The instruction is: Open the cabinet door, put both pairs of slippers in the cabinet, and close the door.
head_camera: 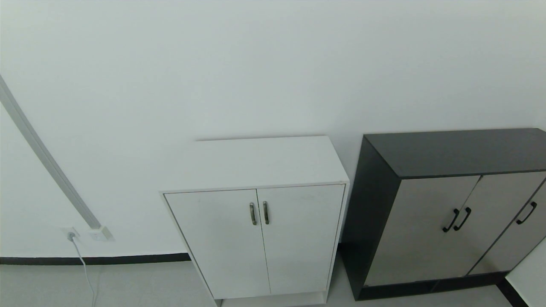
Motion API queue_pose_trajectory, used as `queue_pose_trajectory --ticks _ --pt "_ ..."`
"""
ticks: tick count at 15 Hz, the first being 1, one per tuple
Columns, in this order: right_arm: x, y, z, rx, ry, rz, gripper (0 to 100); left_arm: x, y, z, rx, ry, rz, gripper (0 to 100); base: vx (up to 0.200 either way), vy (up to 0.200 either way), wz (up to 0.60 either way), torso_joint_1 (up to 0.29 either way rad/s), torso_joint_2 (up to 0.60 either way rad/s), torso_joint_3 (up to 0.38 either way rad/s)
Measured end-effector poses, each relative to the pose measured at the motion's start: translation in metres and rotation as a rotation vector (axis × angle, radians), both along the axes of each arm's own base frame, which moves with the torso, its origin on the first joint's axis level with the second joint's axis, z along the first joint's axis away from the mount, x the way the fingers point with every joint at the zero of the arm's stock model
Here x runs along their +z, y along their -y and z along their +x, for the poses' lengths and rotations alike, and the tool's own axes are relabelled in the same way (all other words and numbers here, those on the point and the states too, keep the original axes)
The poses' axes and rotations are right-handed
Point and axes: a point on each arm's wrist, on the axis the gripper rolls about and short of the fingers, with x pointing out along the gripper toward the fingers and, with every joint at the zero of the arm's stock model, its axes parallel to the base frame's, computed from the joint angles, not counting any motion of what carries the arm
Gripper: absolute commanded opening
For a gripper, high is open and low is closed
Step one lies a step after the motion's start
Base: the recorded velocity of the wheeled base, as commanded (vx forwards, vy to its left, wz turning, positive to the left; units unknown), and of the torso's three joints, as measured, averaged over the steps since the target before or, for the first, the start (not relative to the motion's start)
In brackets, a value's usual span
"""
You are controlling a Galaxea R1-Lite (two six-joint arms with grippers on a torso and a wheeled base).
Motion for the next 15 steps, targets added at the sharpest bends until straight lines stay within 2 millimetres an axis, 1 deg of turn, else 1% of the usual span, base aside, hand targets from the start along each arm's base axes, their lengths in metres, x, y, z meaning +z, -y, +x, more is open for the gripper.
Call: queue_pose_trajectory --ticks 4,8,15 --pt "0.000 0.001 -0.012 -0.068 0.144 0.050 0 0.000 0.000 0.000 0.004 0.000 -0.001 0 0.000 0.000 0.00 0.000 0.00 0.000" --pt "-0.002 0.000 -0.022 -0.094 0.278 0.070 0 0.000 0.000 0.000 0.005 0.000 -0.001 0 0.000 0.000 0.00 0.000 0.00 0.000" --pt "-0.003 0.002 -0.026 -0.193 0.331 0.128 0 0.000 0.000 0.000 0.005 0.000 -0.003 0 0.000 0.000 0.00 0.000 0.00 0.000"
